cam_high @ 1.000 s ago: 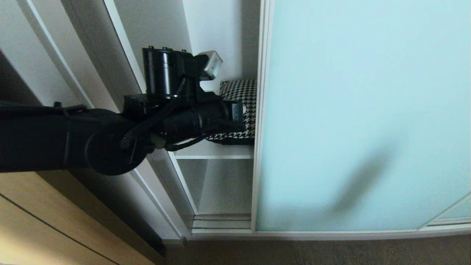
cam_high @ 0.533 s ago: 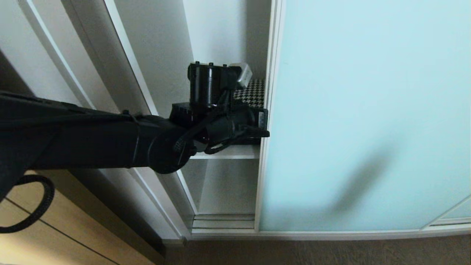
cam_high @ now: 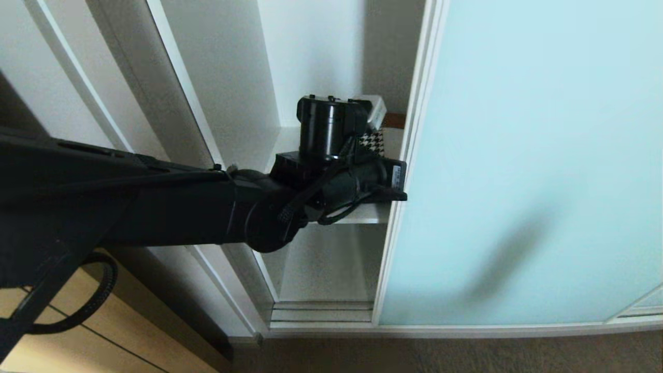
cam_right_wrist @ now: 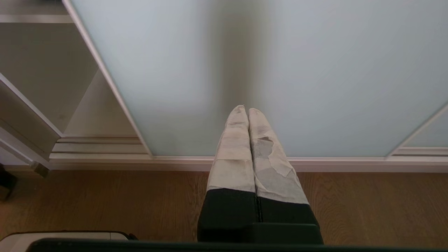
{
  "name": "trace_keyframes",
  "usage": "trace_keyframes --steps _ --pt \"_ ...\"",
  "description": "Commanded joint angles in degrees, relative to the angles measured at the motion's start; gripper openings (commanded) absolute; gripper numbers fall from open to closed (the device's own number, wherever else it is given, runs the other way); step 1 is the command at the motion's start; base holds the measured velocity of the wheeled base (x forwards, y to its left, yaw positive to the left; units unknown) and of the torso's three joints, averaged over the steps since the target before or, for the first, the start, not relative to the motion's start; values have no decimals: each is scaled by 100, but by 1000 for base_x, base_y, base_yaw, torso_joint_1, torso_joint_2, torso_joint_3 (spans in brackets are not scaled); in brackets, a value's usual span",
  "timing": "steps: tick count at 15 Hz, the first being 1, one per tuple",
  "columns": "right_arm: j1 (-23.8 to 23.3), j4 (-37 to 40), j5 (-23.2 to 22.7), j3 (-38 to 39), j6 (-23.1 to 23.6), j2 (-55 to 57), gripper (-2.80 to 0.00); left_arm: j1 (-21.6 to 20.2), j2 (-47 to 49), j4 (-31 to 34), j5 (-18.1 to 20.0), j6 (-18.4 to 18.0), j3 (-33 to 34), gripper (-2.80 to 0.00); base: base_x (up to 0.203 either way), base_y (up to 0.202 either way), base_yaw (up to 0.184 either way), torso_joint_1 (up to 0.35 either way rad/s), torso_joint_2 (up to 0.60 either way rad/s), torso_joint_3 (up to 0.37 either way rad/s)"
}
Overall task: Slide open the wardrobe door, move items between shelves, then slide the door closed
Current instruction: Open the door
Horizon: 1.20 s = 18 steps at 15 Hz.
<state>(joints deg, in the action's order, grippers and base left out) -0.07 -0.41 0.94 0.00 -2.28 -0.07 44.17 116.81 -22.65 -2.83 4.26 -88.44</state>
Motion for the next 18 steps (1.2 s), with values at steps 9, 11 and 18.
trace_keyframes --steps 9,11,18 --pt "-1 -2 3 0 -1 7 -280 554 234 -20 -141 -37 -133 -280 0 0 0 0 0 0" --pt "-1 -2 3 0 -1 7 -280 372 -294 -19 -190 1 3 -280 0 0 0 0 0 0" --pt "-1 -2 -6 0 -1 7 -280 -884 -2965 9 -735 -43 1789 -280 0 0 0 0 0 0"
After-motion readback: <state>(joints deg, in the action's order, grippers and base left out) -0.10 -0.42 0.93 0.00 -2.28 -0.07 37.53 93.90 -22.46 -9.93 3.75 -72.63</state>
